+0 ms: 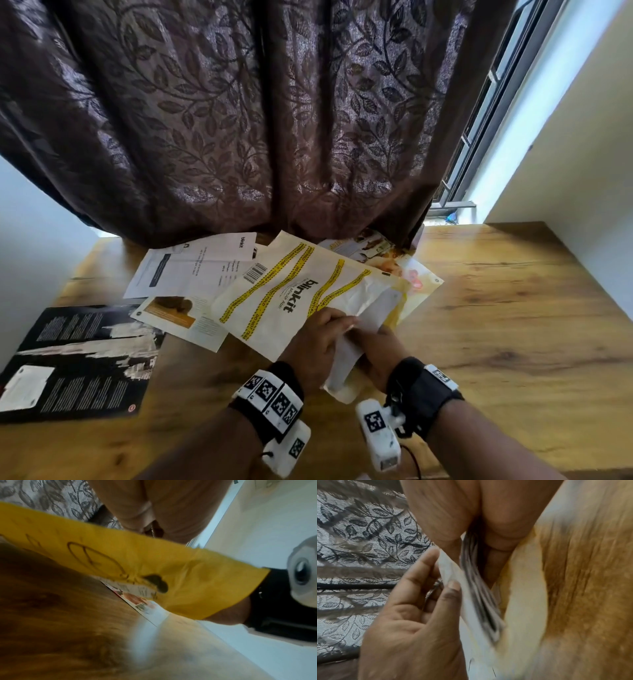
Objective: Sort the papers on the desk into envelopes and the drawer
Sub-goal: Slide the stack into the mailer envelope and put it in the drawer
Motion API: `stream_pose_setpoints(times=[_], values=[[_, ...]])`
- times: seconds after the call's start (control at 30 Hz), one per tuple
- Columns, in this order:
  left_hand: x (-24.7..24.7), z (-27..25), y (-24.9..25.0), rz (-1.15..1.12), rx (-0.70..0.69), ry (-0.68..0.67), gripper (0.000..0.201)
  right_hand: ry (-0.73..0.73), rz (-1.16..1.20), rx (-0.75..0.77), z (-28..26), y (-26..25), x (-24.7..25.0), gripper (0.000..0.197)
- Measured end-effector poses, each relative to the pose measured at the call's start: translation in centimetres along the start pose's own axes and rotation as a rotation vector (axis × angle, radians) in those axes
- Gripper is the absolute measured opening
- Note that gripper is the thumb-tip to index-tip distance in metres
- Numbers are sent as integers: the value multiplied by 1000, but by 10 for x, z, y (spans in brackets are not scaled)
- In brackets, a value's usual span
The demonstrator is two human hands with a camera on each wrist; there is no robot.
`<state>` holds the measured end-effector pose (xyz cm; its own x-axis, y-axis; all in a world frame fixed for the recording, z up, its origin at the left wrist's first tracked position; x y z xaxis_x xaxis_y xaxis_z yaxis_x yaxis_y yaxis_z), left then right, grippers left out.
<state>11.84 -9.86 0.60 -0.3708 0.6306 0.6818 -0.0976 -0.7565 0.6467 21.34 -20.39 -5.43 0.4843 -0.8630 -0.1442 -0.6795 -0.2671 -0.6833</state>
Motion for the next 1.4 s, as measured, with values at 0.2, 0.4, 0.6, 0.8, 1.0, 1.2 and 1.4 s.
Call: stream_pose_setpoints(times=[0.2,0.4,0.6,0.8,1.0,1.2,1.4], values=[[13,-8,-19,91,217,-7,22,-113,-60,-115,-1,14,-7,20],[-1,-9,6,-27,111,-57,21,-145,-52,-96,8,22,-21,20],[3,-18,-2,-104,119,-69,16,-215,-301,-3,2,21,-21,19],[-8,-33,-22,-58,158,-116,22,72,-709,370,-9,-5,42,21],[-41,-50,-35,88,220,-529,61,322,-951,784,-15,-40,93,65],[-46,-47,-23,193,299,-484,60,130,-967,671,2,-34,72,64],[-35,-53,-40,77,455,-240,20,104,-1006,596,18,-30,49,55]])
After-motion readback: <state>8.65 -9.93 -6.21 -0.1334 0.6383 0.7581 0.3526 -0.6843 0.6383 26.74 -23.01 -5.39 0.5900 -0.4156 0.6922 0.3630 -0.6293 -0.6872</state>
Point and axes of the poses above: each hand's wrist, its own z-axis towards the middle knuckle, its own x-axis out of the back of the hand, y = z × x, the point moved 5 cm from there along z, towards the middle knuckle, and after that the axes turned 6 degrees about -x, right-handed, at the moved point
